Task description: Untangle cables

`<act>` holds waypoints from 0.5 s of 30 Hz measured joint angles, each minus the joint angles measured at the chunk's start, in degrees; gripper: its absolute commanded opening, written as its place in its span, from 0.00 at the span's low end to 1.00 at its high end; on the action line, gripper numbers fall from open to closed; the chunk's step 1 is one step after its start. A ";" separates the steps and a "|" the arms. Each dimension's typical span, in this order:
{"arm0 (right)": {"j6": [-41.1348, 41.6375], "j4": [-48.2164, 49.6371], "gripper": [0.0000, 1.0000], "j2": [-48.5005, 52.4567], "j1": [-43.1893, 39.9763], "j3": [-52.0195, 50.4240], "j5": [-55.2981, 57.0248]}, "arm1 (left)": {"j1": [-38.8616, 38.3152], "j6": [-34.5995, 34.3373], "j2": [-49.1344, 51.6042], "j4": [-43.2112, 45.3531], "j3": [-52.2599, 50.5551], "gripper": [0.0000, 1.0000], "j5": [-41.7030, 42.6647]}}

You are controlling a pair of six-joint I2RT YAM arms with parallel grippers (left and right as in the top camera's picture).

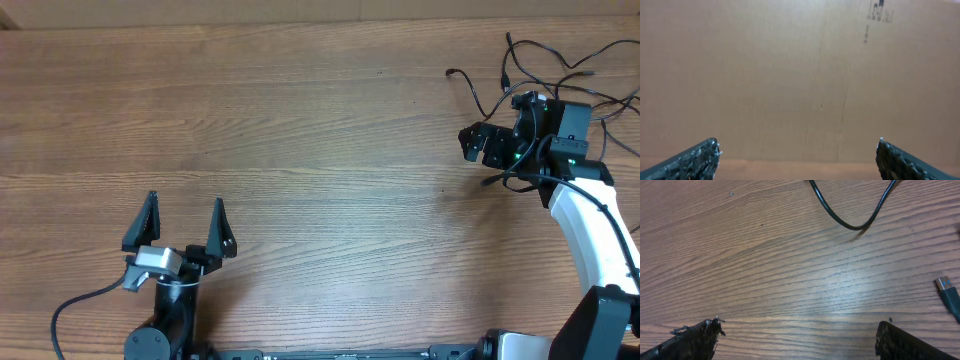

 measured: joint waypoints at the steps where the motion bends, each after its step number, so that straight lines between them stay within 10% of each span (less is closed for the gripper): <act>1: -0.02 0.00 1.00 0.00 -0.02 0.00 0.02 | 0.00 0.00 -0.52 -0.15 -0.63 1.00 -0.02; 15: -0.02 -0.04 1.00 0.00 0.00 0.00 -0.02 | 0.00 0.20 -0.83 -15.30 -1.33 1.00 -1.42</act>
